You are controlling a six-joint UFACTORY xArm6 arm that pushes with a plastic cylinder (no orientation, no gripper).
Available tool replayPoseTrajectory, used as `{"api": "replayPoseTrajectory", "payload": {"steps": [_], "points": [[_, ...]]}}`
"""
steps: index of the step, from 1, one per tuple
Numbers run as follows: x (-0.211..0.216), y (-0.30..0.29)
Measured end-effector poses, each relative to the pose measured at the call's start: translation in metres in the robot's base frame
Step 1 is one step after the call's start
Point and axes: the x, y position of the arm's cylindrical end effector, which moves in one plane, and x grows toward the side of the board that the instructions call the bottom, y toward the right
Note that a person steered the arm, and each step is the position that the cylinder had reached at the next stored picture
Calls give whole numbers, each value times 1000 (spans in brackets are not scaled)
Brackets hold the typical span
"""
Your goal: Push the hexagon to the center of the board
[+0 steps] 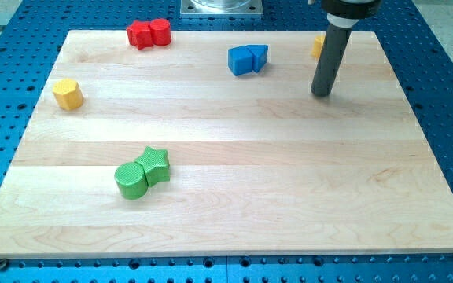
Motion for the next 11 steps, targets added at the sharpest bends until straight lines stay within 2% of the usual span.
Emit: {"api": "replayPoseTrajectory", "payload": {"steps": [1, 3, 4, 5, 6, 7, 9, 10, 11], "points": [[11, -20], [86, -218], [117, -296], [142, -383], [141, -462], [137, -465], [13, -446], [15, -312], [26, -203]]}}
